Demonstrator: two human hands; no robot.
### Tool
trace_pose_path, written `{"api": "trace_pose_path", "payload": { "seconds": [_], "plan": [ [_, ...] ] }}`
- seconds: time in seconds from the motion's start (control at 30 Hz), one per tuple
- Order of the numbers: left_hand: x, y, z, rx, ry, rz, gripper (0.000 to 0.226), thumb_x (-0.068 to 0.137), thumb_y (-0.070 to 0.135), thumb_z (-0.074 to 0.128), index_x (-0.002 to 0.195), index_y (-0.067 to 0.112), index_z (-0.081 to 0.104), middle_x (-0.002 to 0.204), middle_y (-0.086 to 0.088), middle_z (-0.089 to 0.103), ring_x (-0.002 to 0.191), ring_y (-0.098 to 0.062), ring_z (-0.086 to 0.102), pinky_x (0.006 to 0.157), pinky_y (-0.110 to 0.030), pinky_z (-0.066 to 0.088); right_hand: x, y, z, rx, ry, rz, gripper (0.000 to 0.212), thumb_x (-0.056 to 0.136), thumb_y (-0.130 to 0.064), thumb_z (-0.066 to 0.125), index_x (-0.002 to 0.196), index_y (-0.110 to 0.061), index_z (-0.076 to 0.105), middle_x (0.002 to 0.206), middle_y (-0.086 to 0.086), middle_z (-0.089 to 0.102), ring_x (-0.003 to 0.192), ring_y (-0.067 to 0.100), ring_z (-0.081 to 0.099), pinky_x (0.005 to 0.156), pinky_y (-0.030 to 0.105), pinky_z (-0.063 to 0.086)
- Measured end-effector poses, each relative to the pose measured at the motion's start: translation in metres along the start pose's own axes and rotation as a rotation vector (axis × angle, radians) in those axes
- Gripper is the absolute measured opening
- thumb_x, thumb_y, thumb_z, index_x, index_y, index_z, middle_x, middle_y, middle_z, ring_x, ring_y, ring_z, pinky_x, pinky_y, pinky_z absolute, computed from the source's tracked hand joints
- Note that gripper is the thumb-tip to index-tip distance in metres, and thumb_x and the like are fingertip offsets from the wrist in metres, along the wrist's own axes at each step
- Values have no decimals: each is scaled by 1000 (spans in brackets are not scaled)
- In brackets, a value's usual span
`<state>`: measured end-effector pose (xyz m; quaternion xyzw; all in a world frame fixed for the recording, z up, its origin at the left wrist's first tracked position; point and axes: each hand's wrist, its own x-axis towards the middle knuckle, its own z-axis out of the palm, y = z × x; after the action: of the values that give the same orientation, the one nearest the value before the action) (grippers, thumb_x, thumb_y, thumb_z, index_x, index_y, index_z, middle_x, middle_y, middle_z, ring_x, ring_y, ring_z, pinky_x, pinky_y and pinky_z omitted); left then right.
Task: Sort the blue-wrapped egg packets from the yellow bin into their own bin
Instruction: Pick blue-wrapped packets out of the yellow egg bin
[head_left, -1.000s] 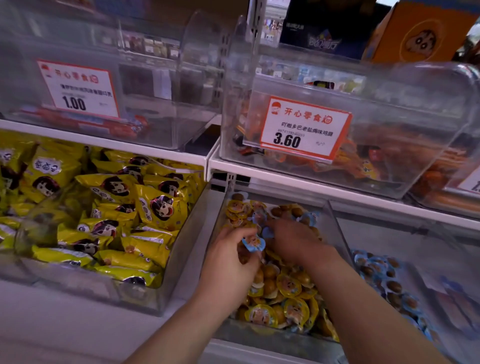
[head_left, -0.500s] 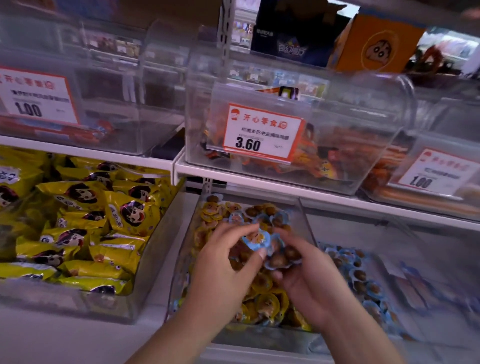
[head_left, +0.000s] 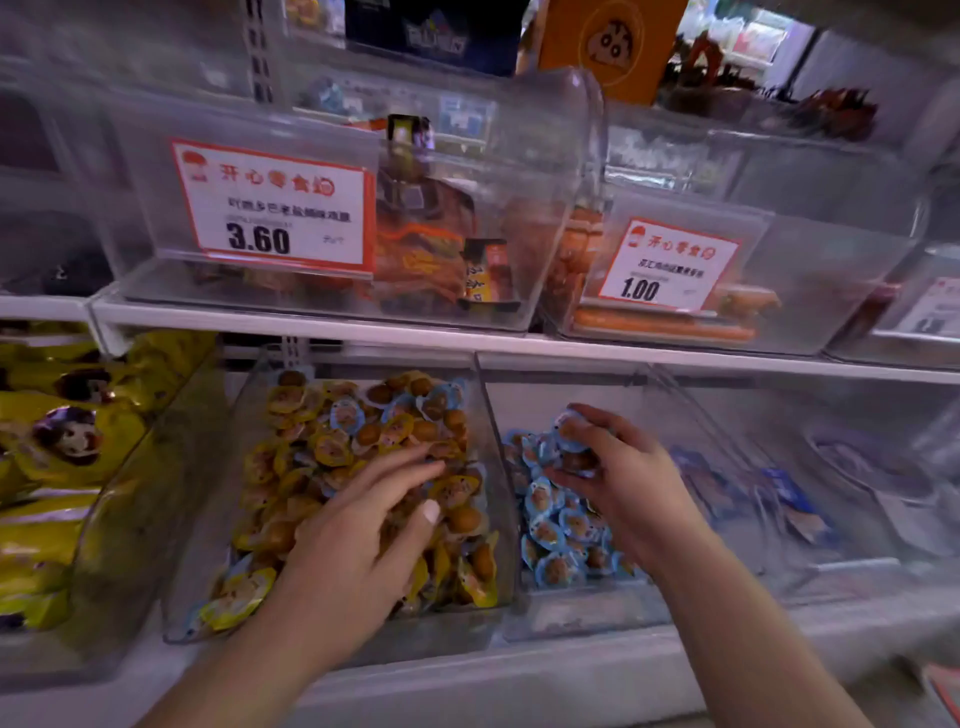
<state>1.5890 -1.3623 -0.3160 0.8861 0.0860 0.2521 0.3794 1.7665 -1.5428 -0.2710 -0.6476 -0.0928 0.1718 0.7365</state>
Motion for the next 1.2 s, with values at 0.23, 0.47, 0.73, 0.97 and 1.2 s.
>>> {"api": "trace_pose_path", "payload": {
  "seconds": [0.23, 0.47, 0.73, 0.97, 1.2],
  "plan": [
    [8, -12, 16, 351, -366, -43, 78, 75, 90, 21, 146, 58, 24, 144, 46, 5, 141, 8, 10, 119, -34, 11, 15, 12, -44, -445, 345, -194, 22, 88, -15, 62, 68, -13, 71, 66, -10, 70, 73, 16, 64, 63, 27, 49],
    [9, -3, 15, 621, -275, -24, 61, 85, 70, 37, 143, 50, 38, 146, 28, 39, 136, -5, 40, 114, -31, 25, -29, 57, 45, -828, -198, -364, 64, 96, -39, 55, 153, -24, 30, 149, -1, 45, 127, 17, 53, 100, 29, 47],
    [64, 3, -24, 409, -117, -70, 39, 94, 61, 41, 106, 36, 69, 104, 21, 65, 97, -2, 60, 85, -26, 49, -24, 62, 49, -824, -143, -443, 63, 103, -38, 43, 158, -29, 14, 150, -3, 34, 125, 19, 47, 89, 26, 41],
    [159, -37, 12, 540, -171, -312, 47, 88, 55, 62, 123, 24, 58, 127, -7, 60, 117, -26, 56, 96, -37, 48, -24, 68, 49, -821, -96, -473, 60, 102, -41, 42, 156, -31, 17, 148, -4, 37, 121, 15, 49, 81, 13, 39],
    [154, -52, 55, 748, -162, -206, 58, 94, 62, 41, 145, 33, 38, 150, -9, 39, 133, -36, 36, 111, -44, 34, -24, 73, 51, -802, -65, -514, 58, 101, -42, 42, 154, -34, 19, 143, -9, 37, 110, 5, 44, 74, 16, 32]
  ]
}}
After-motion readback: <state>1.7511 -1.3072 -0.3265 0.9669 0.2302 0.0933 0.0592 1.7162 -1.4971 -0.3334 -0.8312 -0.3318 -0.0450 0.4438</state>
